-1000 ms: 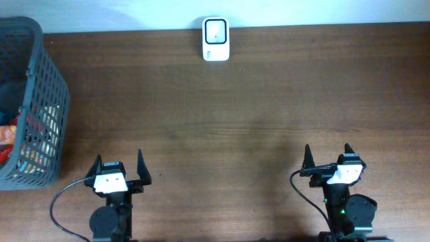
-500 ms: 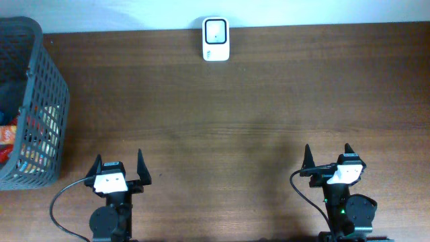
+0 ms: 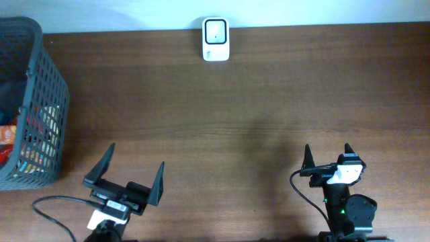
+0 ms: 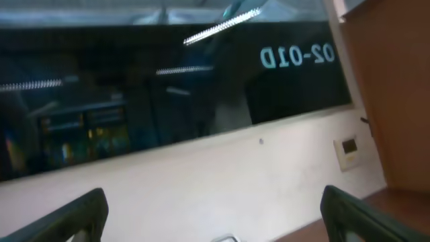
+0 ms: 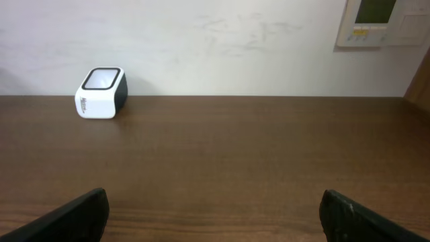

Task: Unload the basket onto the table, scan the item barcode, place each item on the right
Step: 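Reach the left gripper into the grey basket and grasp the teal Listerine bottle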

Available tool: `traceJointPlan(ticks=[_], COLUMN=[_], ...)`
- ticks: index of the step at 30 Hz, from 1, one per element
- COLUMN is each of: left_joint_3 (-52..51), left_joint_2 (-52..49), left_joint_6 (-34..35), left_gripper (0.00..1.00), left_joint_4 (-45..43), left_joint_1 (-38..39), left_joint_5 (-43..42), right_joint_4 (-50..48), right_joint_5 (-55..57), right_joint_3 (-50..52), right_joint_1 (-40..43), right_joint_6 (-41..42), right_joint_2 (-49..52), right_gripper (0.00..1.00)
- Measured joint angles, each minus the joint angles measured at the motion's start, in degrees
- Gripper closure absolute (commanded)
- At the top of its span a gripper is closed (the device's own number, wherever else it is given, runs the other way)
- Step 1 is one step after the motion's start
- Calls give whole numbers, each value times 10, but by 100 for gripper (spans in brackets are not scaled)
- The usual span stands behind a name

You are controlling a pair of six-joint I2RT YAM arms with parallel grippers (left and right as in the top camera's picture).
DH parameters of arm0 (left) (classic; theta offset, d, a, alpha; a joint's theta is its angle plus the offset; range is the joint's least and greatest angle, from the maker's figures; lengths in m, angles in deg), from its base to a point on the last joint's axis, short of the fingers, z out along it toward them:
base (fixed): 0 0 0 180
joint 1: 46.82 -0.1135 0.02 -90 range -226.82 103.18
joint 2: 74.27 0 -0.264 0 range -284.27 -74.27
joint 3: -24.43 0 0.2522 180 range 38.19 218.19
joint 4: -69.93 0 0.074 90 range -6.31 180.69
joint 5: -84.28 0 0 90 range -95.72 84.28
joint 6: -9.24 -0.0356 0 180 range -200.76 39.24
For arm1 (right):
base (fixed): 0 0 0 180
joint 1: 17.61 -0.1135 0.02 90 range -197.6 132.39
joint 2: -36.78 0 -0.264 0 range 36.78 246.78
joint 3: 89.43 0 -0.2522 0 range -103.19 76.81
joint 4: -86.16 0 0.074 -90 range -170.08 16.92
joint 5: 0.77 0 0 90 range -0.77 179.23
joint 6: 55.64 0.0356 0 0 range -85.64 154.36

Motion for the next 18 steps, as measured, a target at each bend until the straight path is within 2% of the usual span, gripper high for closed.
traceJointPlan(ticks=[3,4,5,6,7,8,9,11,12,13,15,18], left_joint_3=[214,329,414,477,530,619,735,993,1086,1137,1280,1332], left_joint_2=[-115,-208,-285,-349,-403,-471,-546,-726,-807,-840,-919,-950], left_joint_6=[-41,-56,-62,-66,-59,-43,-40,-43,-54,-37,28,47], left_gripper=[1,1,1,1,1,1,1,1,1,1,1,1], left_joint_4=[290,391,448,466,499,589,732,866,910,946,954,935], left_joint_1=[0,0,0,1,2,2,2,2,2,0,-50,-169], left_joint_5=[22,2,-56,-110,-122,-118,-109,-85,-46,4,175,276], right_joint_4=[0,0,0,0,-1,0,0,0,0,0,0,0], right_joint_5=[0,0,0,0,0,0,0,0,0,0,0,0], right_joint_3=[0,0,0,0,0,0,0,0,0,0,0,0], right_joint_1=[0,0,0,0,0,0,0,0,0,0,0,0], right_joint_6=[0,0,0,0,0,0,0,0,0,0,0,0], right_joint_2=[0,0,0,0,-1,-1,0,0,0,1,0,0], right_gripper=[1,1,1,1,2,1,1,1,1,1,1,1])
